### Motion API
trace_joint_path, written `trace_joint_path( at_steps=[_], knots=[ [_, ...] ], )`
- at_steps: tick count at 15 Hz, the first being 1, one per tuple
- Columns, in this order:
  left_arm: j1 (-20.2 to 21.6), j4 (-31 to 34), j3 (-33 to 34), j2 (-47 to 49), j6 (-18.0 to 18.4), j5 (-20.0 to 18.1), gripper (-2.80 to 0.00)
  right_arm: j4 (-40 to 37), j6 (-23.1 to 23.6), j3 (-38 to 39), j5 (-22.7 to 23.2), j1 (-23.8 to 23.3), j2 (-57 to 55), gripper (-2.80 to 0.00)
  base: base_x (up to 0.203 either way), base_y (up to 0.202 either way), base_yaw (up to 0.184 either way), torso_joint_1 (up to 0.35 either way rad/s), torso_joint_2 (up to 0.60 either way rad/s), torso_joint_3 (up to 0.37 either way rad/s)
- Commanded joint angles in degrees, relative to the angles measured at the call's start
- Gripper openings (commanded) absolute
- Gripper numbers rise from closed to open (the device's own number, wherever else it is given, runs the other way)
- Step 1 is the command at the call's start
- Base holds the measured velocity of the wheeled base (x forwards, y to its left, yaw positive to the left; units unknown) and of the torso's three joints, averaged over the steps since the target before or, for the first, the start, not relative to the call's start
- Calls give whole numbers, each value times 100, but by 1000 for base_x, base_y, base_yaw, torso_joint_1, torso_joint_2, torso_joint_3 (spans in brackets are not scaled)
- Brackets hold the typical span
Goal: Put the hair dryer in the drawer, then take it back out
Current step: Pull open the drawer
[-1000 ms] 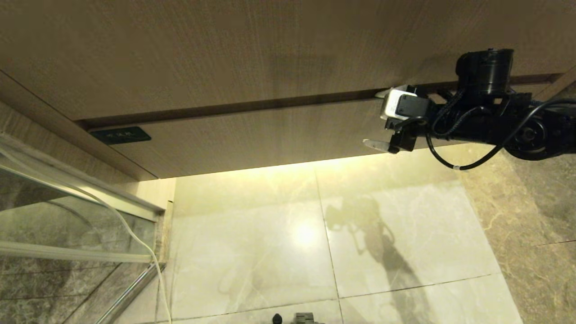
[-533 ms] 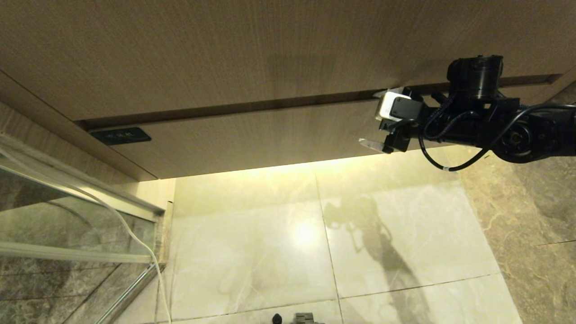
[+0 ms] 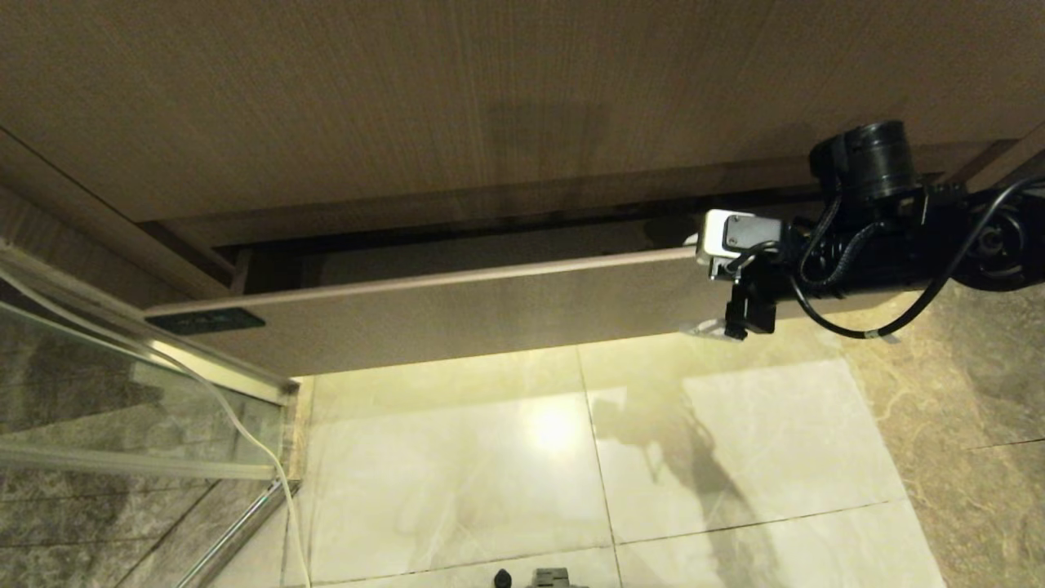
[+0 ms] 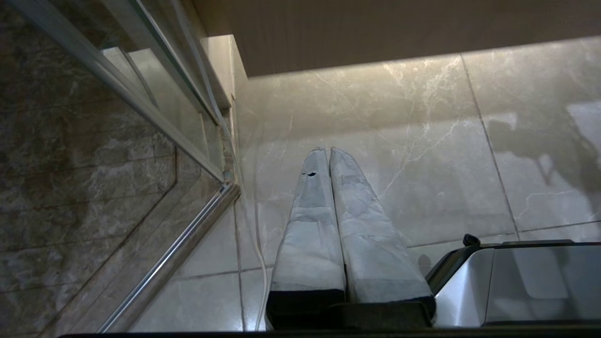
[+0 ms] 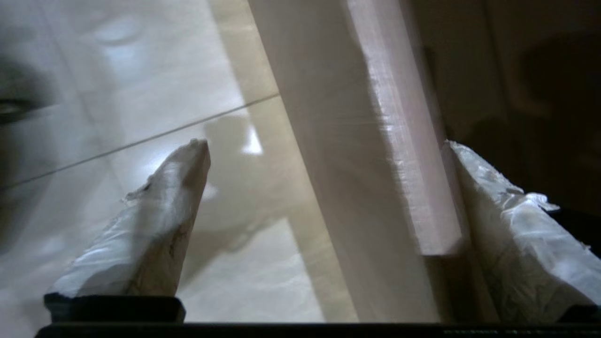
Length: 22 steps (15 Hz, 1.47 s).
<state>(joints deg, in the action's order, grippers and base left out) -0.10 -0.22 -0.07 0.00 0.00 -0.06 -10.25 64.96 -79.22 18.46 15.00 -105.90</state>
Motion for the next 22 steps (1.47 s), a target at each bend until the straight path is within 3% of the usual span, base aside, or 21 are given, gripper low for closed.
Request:
trace_joint_path(
  at_steps=[1, 6, 13, 21, 22],
  knots=[
    [1, -4, -1, 7, 0, 6, -280, 126, 32, 131, -21, -73, 191, 0, 0, 0, 0, 0, 0, 0],
    [1, -4, -1, 0, 0, 2, -280, -247, 25, 654, -26, -189, 624, 0, 0, 0, 0, 0, 0, 0],
    [1, -4, 4, 2, 0, 3, -280, -2466, -232, 1242, 184, -701, 2170, 0, 0, 0, 0, 0, 0, 0],
    [1, -4, -1, 6, 0, 2, -280, -2757, -1841, 1337, 446, -1147, 3409, 0, 0, 0, 0, 0, 0, 0],
    [1, -4, 5, 0, 0, 6, -280, -2783, -2110, 1277, 446, -1193, 3556, -270, 0, 0, 0, 0, 0, 0]
  ],
)
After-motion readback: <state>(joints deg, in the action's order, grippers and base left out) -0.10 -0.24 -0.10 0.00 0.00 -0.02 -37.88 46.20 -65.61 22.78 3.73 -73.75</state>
